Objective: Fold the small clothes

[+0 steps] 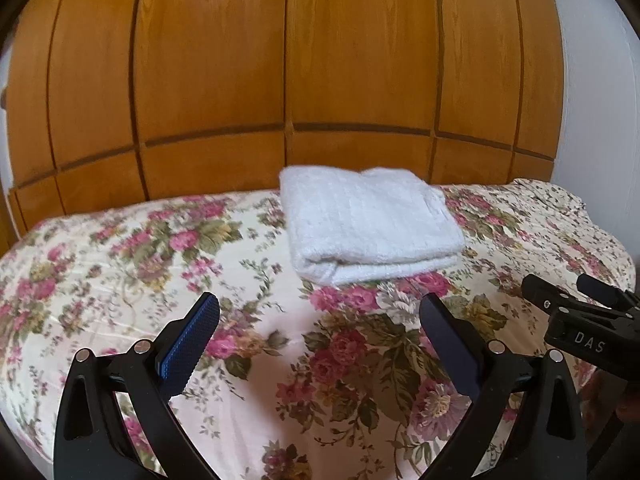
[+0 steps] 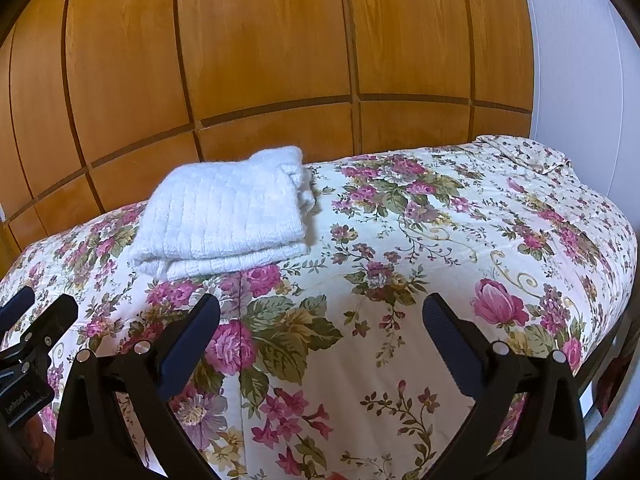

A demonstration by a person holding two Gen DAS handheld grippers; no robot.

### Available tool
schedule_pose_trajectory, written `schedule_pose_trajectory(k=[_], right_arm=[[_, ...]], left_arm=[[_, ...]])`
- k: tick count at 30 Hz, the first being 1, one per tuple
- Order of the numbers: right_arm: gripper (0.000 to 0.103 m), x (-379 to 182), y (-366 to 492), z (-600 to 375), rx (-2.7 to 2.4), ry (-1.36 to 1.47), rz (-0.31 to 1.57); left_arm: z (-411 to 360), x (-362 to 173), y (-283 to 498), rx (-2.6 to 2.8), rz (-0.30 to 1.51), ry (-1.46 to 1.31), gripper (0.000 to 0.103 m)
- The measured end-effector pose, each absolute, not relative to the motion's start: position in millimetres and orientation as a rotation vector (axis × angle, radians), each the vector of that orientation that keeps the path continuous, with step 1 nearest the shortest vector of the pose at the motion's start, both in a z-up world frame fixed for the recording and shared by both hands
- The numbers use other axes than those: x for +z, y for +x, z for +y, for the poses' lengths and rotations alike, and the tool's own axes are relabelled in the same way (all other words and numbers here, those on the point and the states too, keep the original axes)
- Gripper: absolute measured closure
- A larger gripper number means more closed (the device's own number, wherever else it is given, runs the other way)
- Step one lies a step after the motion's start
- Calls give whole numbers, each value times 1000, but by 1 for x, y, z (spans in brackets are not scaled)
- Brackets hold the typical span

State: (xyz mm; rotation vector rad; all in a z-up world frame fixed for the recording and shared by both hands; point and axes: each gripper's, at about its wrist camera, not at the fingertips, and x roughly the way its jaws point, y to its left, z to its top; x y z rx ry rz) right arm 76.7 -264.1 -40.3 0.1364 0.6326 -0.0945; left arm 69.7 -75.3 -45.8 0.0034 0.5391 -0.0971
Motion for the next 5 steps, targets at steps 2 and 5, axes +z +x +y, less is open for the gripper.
schedule_pose_trajectory(k=[2,5], right_arm=[[2,-44,79,-267,-96,140,643],[2,-53,89,-276,-115,148,667]], left_arm=[[-74,-50,76,-108,565,-5,4],[-66,-60,94,-89,625,-1,4]])
